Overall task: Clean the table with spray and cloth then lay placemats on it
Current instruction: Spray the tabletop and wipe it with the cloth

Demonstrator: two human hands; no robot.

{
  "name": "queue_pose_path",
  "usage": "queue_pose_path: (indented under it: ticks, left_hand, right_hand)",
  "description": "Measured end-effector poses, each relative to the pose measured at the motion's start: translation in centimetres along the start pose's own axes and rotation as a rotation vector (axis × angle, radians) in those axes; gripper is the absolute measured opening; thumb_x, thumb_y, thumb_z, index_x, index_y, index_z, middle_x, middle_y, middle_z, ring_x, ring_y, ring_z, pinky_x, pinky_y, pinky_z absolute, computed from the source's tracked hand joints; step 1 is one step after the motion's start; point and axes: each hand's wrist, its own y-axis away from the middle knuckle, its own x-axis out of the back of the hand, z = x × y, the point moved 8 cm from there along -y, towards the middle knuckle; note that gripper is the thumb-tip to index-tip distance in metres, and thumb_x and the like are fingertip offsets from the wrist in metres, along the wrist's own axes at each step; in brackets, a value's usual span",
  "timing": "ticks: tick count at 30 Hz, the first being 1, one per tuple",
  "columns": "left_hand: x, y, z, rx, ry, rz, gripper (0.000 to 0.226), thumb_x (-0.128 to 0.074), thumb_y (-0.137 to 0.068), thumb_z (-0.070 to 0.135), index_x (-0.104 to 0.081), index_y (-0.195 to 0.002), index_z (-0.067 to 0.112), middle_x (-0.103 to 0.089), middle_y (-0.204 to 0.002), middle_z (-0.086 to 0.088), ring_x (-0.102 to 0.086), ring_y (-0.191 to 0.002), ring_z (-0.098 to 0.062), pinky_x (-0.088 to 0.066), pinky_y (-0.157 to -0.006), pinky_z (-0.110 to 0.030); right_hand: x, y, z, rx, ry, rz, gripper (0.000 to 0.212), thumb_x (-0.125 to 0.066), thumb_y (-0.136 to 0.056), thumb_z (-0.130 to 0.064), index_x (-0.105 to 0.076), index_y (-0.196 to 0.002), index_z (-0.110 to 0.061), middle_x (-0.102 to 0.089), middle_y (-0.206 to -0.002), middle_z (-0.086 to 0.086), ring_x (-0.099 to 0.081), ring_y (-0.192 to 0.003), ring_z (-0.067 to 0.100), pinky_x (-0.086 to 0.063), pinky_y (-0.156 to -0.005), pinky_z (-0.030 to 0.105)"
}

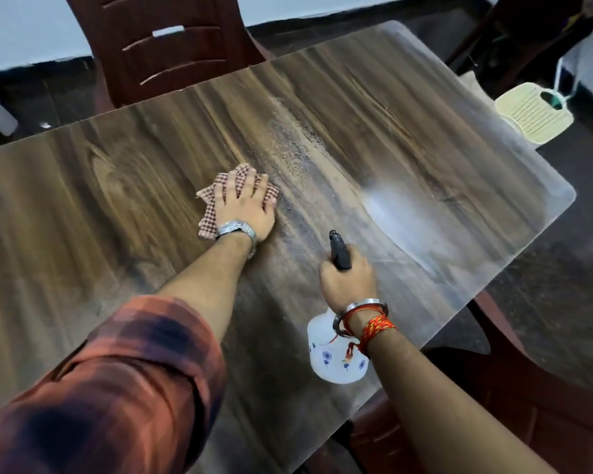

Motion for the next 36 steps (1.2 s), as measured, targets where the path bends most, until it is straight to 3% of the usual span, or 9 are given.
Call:
queue_pose_path:
  ticks: [4,7,10,15,19,22,26,29,36]
  left_hand:
    - [-1.7,4.0,7.8,-0.195,-0.032,-0.032,0.056,-0.024,-0.096,0.053,-0.025,-0.15,0.039,-0.016,-0.161,0.01,-0.004,-0.148,-0.025,0.001,-0.118,-0.052]
    - [-2.7,7.8,8.4,-0.217,0.019,-0.06,0.055,-0.026,-0.096,0.053,-0.026,-0.149,0.04,-0.016,-0.161,0.011,-0.005,-0.148,-0.025,0.002,-0.118,-0.05]
    - [-2.0,10.7,1.1,0.069,0.094,0.03,0.056,-0.028,-0.094,0.055,-0.029,-0.148,0.041,-0.02,-0.159,0.013,-0.01,-0.148,-0.024,-0.001,-0.118,-0.049]
    - [-1.1,22.1,-15.1,0.616,0.148,0.147,0.055,-0.028,-0.097,0.054,-0.03,-0.149,0.037,-0.019,-0.16,0.008,-0.01,-0.147,-0.031,-0.004,-0.117,-0.053]
    - [-2.9,31.9,-17.0,0.828,0.192,0.105,0.057,-0.023,-0.098,0.053,-0.021,-0.152,0.036,-0.01,-0.162,0.007,-0.002,-0.148,-0.03,0.002,-0.118,-0.052]
    - [-4.0,32.7,-10.5,0.674,0.136,0.095,0.056,-0.023,-0.098,0.05,-0.02,-0.153,0.036,-0.008,-0.162,0.008,-0.004,-0.148,-0.029,0.001,-0.118,-0.052]
    - [-6.7,33.4,3.2,0.21,0.014,-0.036,0.059,-0.016,-0.094,0.052,-0.02,-0.151,0.038,-0.009,-0.162,0.009,-0.001,-0.149,-0.027,0.005,-0.117,-0.052]
    - [-7.4,36.1,6.3,0.074,0.025,-0.076,0.057,-0.018,-0.094,0.056,-0.024,-0.149,0.042,-0.012,-0.161,0.014,0.002,-0.149,-0.022,0.009,-0.118,-0.046]
    - [-6.7,47.9,-11.2,0.711,0.15,0.104,0.061,-0.021,-0.09,0.055,-0.023,-0.15,0.042,-0.013,-0.161,0.013,-0.008,-0.148,-0.027,-0.001,-0.117,-0.05]
  right_hand:
    - [1.3,-0.2,0.8,-0.005,-0.032,0.028,0.006,-0.056,-0.079,-0.014,-0.056,-0.077,-0.009,-0.055,-0.069,0.006,-0.046,-0.062,0.024,-0.031,-0.05,0.028]
    - [1.5,0.7,0.6,0.042,-0.024,0.014,0.01,-0.057,-0.08,-0.016,-0.056,-0.079,-0.006,-0.056,-0.07,0.008,-0.048,-0.065,0.026,-0.031,-0.052,0.03]
    - [0.6,2.4,0.0,0.109,0.0,-0.086,0.013,-0.058,-0.081,-0.016,-0.057,-0.081,-0.003,-0.058,-0.074,0.011,-0.049,-0.068,0.028,-0.031,-0.058,0.029]
    - [-0.3,7.0,0.4,0.221,0.064,-0.245,0.019,-0.055,-0.081,-0.015,-0.044,-0.066,-0.01,-0.048,-0.064,0.003,-0.043,-0.061,0.026,-0.03,-0.051,0.032]
    - [0.4,10.9,2.2,0.28,0.091,-0.332,0.019,-0.054,-0.08,-0.012,-0.042,-0.065,-0.012,-0.046,-0.063,0.003,-0.041,-0.058,0.025,-0.029,-0.05,0.031]
    - [1.9,12.7,3.7,0.302,0.084,-0.339,0.017,-0.054,-0.078,-0.011,-0.043,-0.066,-0.01,-0.046,-0.062,0.004,-0.039,-0.057,0.023,-0.031,-0.049,0.029]
    - [3.7,13.8,4.7,0.326,0.09,-0.326,0.02,-0.055,-0.079,-0.012,-0.042,-0.064,-0.011,-0.047,-0.063,0.004,-0.039,-0.056,0.022,-0.03,-0.05,0.032]
    - [3.8,14.8,4.7,0.346,0.15,-0.335,0.014,-0.055,-0.08,-0.016,-0.048,-0.068,-0.011,-0.054,-0.069,0.008,-0.044,-0.059,0.024,-0.03,-0.055,0.031]
    - [-0.5,20.5,5.6,0.39,0.208,-0.466,0.008,-0.055,-0.08,-0.015,-0.052,-0.074,-0.01,-0.056,-0.075,0.01,-0.051,-0.071,0.032,-0.036,-0.065,0.029]
